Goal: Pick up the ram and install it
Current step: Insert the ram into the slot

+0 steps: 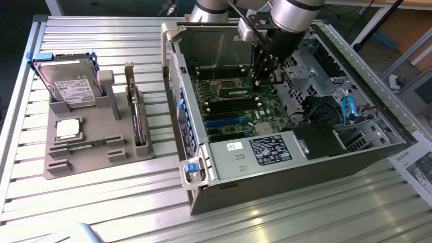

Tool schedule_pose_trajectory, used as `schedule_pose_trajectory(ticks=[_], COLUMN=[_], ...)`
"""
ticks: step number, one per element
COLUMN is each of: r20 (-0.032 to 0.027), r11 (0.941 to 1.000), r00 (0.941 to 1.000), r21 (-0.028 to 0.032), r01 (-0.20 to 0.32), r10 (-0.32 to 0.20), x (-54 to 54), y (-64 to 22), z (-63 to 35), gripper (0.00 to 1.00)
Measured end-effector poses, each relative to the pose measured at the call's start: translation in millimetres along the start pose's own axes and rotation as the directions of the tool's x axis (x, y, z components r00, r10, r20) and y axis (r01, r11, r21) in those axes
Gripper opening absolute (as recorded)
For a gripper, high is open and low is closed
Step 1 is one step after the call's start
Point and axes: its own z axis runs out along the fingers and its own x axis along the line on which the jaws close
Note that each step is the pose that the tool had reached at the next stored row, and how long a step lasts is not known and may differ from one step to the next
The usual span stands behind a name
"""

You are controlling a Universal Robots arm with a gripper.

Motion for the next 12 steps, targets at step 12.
schedule_pose_trajectory(ticks=[12], r20=[-0.0001], r11=[1.0], r00=[1.0], r21=[0.0035], r01=[0.0], r10=[0.0], x=[0.2], y=[9.6], z=[2.4], gripper=[0.12])
